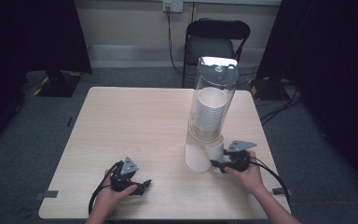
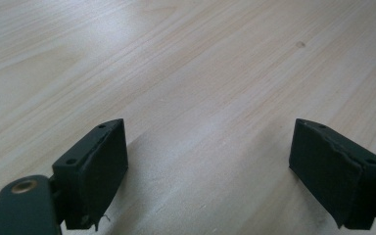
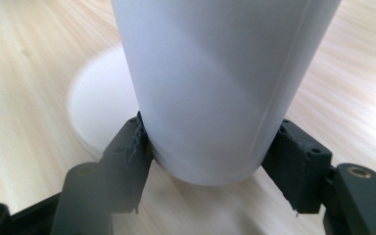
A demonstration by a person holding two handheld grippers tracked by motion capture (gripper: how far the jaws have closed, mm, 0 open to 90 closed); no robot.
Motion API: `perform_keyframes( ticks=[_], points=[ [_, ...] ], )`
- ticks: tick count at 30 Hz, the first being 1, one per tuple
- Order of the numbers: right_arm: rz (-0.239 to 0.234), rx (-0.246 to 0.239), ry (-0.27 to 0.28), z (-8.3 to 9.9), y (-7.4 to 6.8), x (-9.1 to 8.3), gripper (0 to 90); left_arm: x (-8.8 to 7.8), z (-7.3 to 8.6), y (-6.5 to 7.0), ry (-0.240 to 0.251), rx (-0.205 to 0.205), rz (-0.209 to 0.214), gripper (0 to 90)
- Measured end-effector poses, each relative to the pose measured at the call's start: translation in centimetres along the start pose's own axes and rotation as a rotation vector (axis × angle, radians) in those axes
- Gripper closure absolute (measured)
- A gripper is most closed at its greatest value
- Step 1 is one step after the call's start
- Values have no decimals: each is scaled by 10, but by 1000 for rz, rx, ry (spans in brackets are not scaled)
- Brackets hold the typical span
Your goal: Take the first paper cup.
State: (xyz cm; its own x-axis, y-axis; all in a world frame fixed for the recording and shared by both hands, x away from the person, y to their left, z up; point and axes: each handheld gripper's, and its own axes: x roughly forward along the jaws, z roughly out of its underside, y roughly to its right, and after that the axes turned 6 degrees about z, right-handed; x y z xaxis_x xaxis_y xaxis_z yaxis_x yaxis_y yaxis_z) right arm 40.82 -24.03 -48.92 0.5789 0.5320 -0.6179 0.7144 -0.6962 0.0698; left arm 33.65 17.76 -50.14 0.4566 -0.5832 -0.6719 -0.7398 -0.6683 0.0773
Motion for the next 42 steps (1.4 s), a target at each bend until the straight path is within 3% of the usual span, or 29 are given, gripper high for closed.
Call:
perform_keyframes(
  ticks=[7, 10, 26, 28, 30, 42],
  points=[
    [15, 26, -17, 16, 8, -5, 363, 0, 0, 0, 3, -2, -1, 140],
    [28, 9, -37, 15, 7, -3, 361, 0, 0, 0, 2, -3, 0, 140],
    [23, 12, -42, 17, 10, -5, 328, 0, 0, 0, 2, -2, -1, 140],
    [39, 21, -51, 18, 10, -6, 248, 0, 0, 0, 2, -2, -1, 140],
    [39, 28, -59, 19, 11, -6, 228, 0, 0, 0, 3, 0, -2, 140],
    [52, 34, -62, 26, 14, -14, 184, 0, 0, 0, 5, -5, 0, 140]
  ],
)
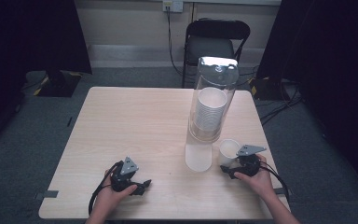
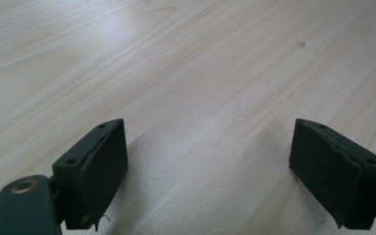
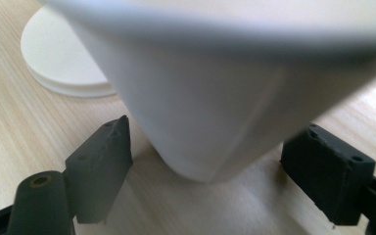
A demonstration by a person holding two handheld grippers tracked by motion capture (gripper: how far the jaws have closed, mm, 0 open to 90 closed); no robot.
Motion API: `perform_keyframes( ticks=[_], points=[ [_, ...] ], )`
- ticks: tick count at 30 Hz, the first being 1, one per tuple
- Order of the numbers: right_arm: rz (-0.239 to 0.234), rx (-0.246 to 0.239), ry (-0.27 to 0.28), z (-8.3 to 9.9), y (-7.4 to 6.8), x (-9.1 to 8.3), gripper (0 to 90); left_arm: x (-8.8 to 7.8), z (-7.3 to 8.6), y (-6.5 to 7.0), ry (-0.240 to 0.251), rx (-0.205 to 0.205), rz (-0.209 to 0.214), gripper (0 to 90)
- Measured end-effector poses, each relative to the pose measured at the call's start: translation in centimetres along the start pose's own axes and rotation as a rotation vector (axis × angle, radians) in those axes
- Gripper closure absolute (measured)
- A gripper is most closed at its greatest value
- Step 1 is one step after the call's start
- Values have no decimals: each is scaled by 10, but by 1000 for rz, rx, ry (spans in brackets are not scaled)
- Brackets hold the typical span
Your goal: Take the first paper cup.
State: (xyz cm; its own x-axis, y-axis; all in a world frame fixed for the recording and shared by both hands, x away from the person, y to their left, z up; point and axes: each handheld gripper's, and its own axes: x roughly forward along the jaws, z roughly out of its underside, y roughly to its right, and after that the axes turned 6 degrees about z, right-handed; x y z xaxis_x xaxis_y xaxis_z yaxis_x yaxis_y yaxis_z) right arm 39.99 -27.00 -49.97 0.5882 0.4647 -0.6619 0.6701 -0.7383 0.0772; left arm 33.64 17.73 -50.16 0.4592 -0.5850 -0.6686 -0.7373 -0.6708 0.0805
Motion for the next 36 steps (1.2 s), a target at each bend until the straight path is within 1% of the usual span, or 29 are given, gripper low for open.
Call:
perform_keyframes(
  ticks=[2, 4, 5, 6, 7, 8, 9, 10, 12, 13, 14, 16, 31, 32, 34, 35, 36],
  points=[
    [7, 16, -8, 4, 2, -5, 171, 0, 0, 0, 0, 0, 0, 140],
    [13, 17, -10, 5, 3, -7, 170, 0, 0, 0, -1, -1, 0, 140],
    [19, 35, -9, 8, 5, -12, 169, 0, 0, 0, 0, 0, 0, 140],
    [19, 35, -9, 8, 5, -12, 169, 0, 0, 0, 0, 0, 0, 140],
    [30, 40, -14, 10, 6, -17, 148, 0, 0, 0, 1, 0, 0, 140],
    [39, 34, -18, 12, 5, -20, 145, 0, 0, 0, 0, 0, 0, 140],
    [39, 34, -18, 12, 5, -20, 145, 0, 0, 0, 0, 0, 0, 140],
    [47, 29, -30, 13, 5, -22, 144, 0, 0, 0, 1, 0, 0, 140],
    [41, 11, -38, 17, 4, -25, 143, 0, 0, 0, 0, 0, 0, 140],
    [43, 8, -38, 20, 3, -25, 142, 0, 0, 0, -1, 0, 0, 140],
    [32, 18, -25, 23, 4, -27, 138, 0, 0, 0, 0, 1, -1, 140],
    [22, 17, -19, 24, 4, -27, 136, 0, 0, 0, -1, 0, 0, 140],
    [24, 14, -20, 24, 4, -27, 132, 0, 0, 0, -1, 2, 0, 139],
    [24, 14, -19, 24, 4, -27, 132, 0, 0, 0, 1, -7, -2, 140],
    [24, 14, -19, 24, 4, -27, 132, -1, 0, 1, 0, -9, -7, 164],
    [24, 14, -19, 24, 4, -27, 132, -1, -3, 2, -8, -27, -4, 164],
    [24, 14, -19, 24, 4, -27, 132, -1, -5, 3, -9, -28, 8, 163]
  ],
)
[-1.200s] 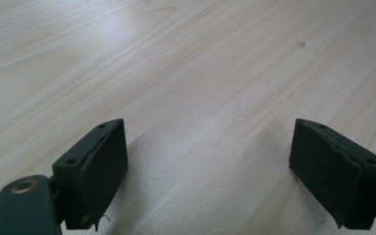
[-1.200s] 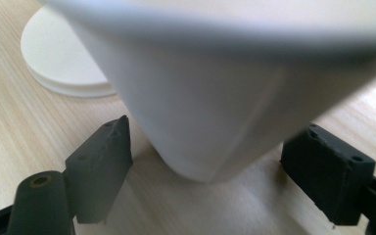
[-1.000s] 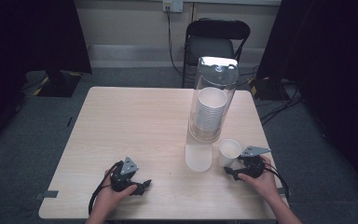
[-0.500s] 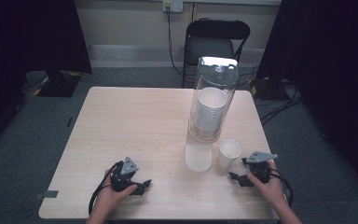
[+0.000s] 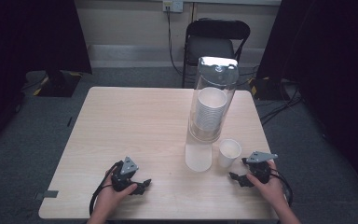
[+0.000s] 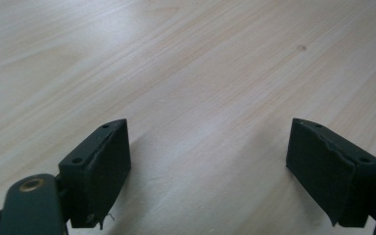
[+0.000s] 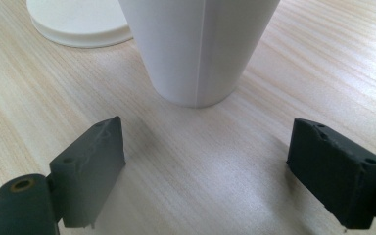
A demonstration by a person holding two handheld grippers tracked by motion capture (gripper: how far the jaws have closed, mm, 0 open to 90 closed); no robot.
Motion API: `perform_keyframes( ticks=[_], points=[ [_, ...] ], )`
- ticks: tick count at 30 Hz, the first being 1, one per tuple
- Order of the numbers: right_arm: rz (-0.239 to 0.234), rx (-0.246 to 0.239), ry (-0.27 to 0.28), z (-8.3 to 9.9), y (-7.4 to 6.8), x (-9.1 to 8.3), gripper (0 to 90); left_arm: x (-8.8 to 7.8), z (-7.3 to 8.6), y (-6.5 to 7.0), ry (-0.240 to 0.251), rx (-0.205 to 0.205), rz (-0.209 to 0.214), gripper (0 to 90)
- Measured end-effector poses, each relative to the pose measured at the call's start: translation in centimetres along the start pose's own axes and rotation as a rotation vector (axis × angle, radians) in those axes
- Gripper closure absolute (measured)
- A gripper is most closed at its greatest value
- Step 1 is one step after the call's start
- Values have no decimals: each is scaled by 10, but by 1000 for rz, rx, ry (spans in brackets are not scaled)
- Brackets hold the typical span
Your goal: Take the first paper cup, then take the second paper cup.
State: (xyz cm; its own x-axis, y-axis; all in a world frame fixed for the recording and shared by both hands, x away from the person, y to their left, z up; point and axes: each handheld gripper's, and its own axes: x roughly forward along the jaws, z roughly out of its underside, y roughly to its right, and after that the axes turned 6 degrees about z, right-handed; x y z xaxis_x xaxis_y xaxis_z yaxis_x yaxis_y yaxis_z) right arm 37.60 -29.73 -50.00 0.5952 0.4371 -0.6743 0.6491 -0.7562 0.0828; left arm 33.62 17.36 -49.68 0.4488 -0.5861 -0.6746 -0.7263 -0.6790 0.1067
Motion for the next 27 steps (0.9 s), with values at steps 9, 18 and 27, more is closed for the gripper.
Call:
perform_keyframes(
  ticks=[9, 18, 27],
  points=[
    [0, 0, 0, 0, 0, 0, 132, 5, -27, 17, 38, -7, 63, 159],
    [0, 0, 0, 0, 0, 0, 132, 25, -57, 28, 51, -56, 93, 162],
    [0, 0, 0, 0, 0, 0, 131, 38, -79, 36, 89, -64, 109, 162]
  ],
)
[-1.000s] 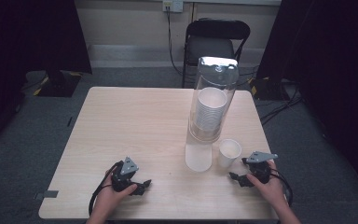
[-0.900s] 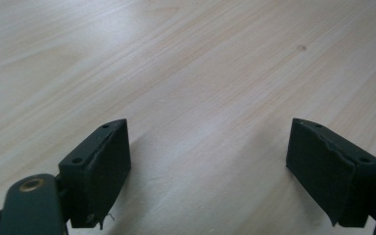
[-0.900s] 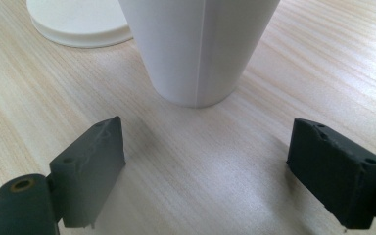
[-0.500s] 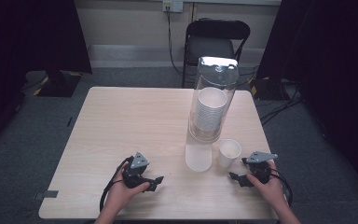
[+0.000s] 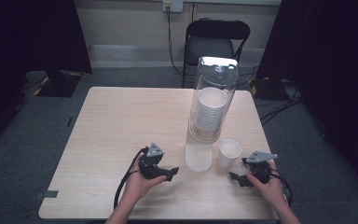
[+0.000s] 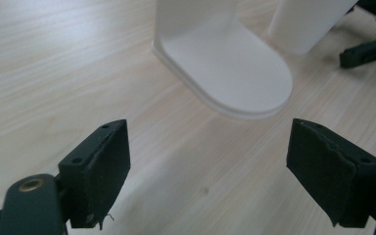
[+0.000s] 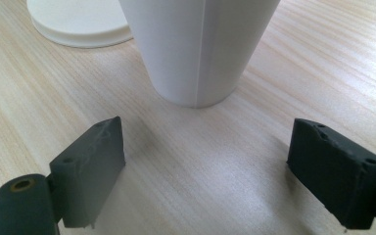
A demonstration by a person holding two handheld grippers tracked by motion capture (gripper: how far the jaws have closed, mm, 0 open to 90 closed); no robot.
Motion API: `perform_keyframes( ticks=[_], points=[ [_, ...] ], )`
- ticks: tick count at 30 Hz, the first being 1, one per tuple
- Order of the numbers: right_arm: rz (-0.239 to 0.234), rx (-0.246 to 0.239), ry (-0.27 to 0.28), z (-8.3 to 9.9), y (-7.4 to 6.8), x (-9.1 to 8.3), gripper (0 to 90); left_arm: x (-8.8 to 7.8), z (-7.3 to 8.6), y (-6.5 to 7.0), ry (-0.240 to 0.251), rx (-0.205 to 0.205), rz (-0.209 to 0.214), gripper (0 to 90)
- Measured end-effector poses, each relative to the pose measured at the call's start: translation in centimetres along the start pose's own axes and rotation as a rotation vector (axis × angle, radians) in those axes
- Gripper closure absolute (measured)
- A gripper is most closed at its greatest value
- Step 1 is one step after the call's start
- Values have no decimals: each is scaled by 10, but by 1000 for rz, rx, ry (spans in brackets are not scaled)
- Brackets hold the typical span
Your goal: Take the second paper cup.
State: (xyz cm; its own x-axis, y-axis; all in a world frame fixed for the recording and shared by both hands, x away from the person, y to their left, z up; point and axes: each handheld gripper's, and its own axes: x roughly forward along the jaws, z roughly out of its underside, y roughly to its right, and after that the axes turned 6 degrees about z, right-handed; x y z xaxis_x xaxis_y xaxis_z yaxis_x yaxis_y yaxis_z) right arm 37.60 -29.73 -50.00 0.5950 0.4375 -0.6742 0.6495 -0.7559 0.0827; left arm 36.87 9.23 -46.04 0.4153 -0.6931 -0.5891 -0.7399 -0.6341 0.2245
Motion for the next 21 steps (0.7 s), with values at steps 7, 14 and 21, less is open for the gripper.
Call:
perform_keyframes(
  ticks=[7, 14, 21],
  points=[
    [0, 0, 0, 0, 0, 0, 131, 9, -16, 4, 15, 16, 9, 166],
    [0, 1, 0, 0, 0, 0, 131, 21, -33, 13, 52, 37, 40, 165],
    [-2, 0, 0, 0, 0, 0, 130, 32, -49, 23, 78, 65, 56, 162]
  ],
)
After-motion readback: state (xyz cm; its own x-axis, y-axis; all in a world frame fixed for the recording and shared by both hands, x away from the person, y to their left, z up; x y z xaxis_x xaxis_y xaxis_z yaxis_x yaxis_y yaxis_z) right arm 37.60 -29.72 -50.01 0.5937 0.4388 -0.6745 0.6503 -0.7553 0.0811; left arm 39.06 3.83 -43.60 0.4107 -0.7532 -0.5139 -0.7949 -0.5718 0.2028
